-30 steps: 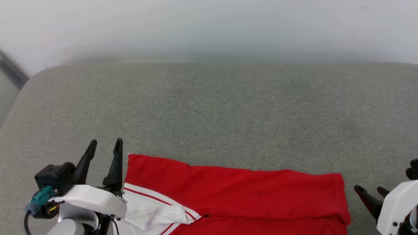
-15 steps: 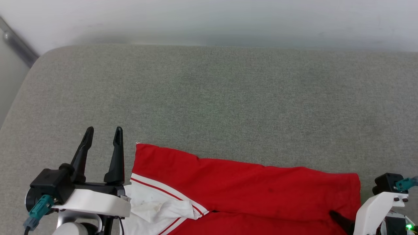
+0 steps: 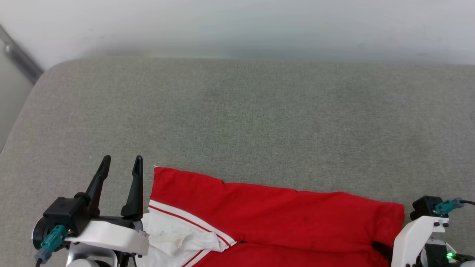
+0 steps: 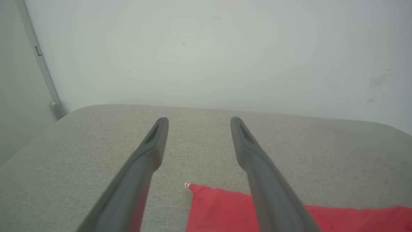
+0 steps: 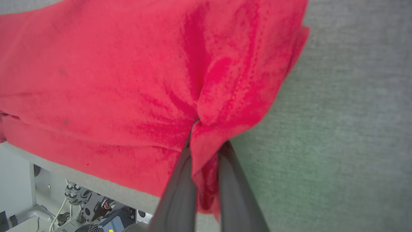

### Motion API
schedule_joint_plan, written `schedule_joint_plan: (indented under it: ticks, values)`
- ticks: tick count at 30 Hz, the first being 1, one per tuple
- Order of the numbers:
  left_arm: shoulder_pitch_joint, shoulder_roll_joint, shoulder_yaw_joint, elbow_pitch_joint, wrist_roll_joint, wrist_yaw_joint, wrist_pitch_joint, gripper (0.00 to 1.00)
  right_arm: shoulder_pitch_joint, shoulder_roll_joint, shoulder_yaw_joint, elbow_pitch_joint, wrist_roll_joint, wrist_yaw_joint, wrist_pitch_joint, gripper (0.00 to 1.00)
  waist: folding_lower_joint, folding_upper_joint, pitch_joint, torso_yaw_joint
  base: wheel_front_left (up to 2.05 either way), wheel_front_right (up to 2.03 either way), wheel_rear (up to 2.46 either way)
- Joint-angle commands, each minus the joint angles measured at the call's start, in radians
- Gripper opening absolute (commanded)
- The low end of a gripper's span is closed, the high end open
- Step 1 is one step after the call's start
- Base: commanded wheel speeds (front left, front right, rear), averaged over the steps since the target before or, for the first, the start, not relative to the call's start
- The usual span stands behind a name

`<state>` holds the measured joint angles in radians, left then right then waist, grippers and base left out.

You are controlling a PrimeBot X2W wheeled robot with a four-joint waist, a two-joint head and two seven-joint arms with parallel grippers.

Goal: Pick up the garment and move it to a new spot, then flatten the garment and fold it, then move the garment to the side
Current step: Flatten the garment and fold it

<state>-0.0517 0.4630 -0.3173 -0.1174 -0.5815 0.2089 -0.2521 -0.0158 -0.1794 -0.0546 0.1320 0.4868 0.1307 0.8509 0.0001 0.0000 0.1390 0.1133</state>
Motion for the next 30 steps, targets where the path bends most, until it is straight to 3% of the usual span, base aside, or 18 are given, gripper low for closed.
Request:
schedule_joint_plan:
  ticks: [1,10,20,25,30]
  values:
    - [0.011,0.004,-0.001,-0.002,0.009,0.003,0.001,1.00,0.001,0.002,0.015,0.012,0.006,0.000,0.001,0.00,-0.0001,0.0000,-0.017,-0.009,0.00,0.00,0.00]
    - [0.050,0.019,-0.010,-0.023,0.008,0.027,0.036,1.00,-0.037,-0.065,-0.035,-0.005,0.016,0.000,-0.009,0.00,-0.0001,0.0000,-0.080,-0.060,0.00,0.00,0.00]
    - [0.072,0.030,-0.019,-0.045,0.016,0.044,0.052,1.00,-0.035,-0.098,-0.263,-0.001,-0.008,0.000,0.009,0.00,-0.0001,0.0000,-0.096,-0.106,0.00,0.00,0.00]
    - [0.065,0.030,-0.019,-0.049,0.013,0.046,0.051,1.00,-0.066,-0.032,-0.309,-0.025,0.083,0.000,0.082,0.00,-0.0001,0.0000,-0.083,-0.119,0.00,0.00,0.00]
    - [0.047,0.028,-0.025,-0.047,0.011,0.037,0.050,1.00,-0.076,0.081,-0.317,-0.063,0.281,0.000,0.263,0.00,-0.0001,0.0000,-0.069,-0.112,0.00,0.00,0.00]
